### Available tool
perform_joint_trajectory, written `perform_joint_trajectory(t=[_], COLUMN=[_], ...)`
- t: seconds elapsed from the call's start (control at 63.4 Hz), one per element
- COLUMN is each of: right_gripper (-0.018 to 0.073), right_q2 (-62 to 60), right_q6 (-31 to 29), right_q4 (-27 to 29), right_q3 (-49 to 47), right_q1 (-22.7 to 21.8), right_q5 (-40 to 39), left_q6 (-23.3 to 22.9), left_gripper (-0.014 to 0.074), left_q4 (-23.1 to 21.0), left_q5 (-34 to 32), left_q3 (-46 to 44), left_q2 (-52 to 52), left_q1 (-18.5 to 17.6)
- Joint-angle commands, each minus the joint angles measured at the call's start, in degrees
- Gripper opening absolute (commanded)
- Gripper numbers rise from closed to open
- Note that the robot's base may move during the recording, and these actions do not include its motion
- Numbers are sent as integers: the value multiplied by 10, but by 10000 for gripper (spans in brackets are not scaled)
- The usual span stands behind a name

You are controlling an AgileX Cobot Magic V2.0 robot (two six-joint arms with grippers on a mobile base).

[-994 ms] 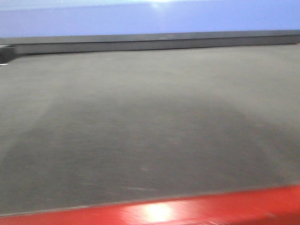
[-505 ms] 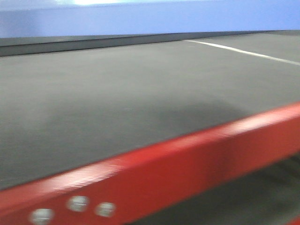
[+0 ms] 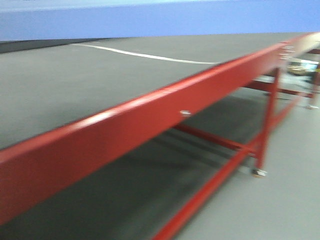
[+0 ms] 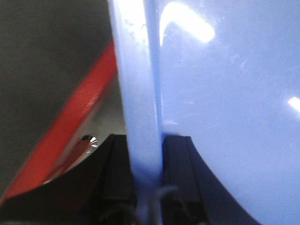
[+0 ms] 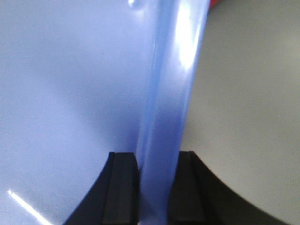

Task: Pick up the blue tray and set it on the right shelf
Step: 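Hold the tray raised while the base drives to the shelving rack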

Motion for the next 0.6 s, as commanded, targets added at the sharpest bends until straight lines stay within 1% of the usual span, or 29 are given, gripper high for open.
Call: perform_joint_trajectory(t=[0.0,0.584], right_gripper=[68,68], right_q2=[-14,-14], right_q6=[-9,-9], right_q4=[-38,-38], right_q3=[-18,-18], right_q1=[-5,-5], right_q5=[-35,-35], left_q6=[18,18], left_gripper=[-48,-48], left_q4=[40,40], left_q5=[39,39], left_q3=[-14,-14], left_q2=[-16,-16], left_q1=[-4,-4])
